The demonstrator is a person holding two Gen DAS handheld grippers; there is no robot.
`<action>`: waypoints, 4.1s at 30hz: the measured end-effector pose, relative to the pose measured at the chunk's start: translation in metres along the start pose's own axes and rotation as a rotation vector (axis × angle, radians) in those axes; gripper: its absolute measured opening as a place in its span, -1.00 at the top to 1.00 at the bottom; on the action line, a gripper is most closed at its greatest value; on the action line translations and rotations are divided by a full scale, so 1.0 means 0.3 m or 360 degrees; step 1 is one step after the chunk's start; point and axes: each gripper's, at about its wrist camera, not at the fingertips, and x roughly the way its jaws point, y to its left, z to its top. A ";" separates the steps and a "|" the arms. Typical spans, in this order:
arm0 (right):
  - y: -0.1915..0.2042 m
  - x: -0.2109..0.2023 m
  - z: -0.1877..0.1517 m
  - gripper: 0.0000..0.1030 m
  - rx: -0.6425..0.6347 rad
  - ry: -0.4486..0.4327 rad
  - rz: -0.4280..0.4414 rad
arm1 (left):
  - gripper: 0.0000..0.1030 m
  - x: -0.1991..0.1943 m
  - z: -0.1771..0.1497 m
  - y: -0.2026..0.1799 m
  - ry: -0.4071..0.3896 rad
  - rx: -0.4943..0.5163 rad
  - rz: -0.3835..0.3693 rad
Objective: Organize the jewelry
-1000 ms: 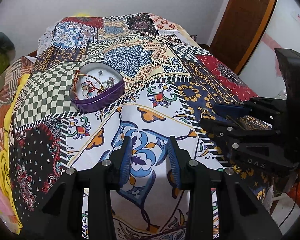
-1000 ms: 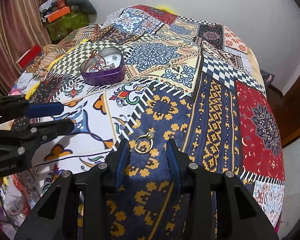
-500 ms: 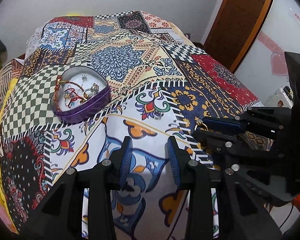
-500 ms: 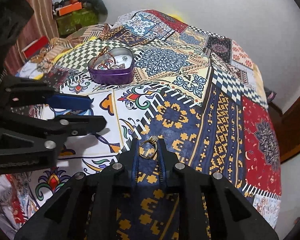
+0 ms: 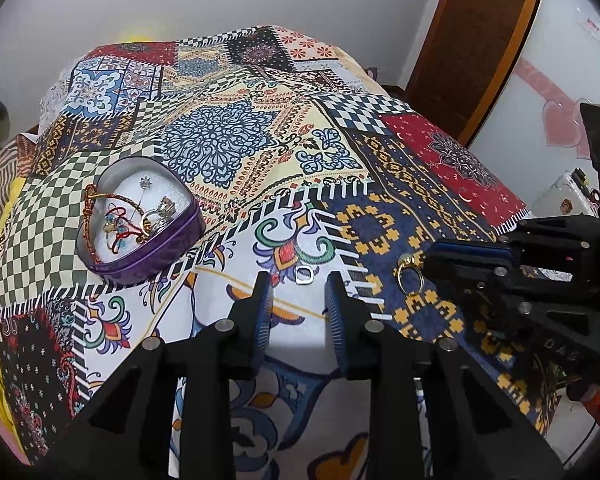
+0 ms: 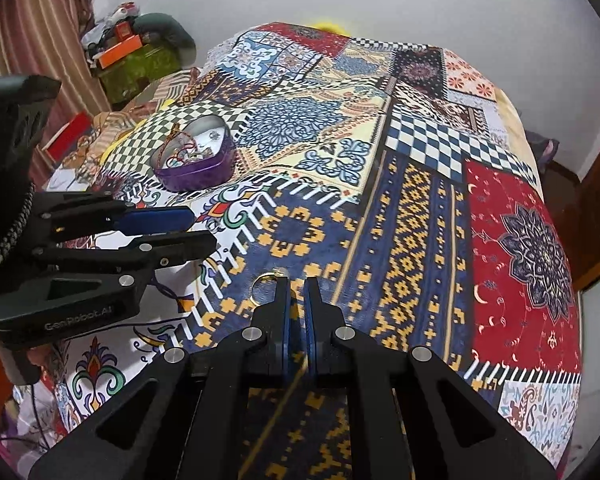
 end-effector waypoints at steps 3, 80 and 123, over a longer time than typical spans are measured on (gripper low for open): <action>-0.022 -0.002 0.007 0.81 0.0043 0.0023 0.0055 | 0.58 0.006 0.003 0.000 -0.0004 0.0003 -0.0003; 0.283 0.063 0.392 0.91 -0.0200 -0.0232 0.0147 | 0.86 -0.233 0.070 0.381 -0.0351 -0.0295 0.0223; 0.306 -0.198 0.371 0.24 -0.0238 -0.0518 -0.0069 | 0.40 -0.499 0.080 0.303 -0.0577 -0.0304 0.0376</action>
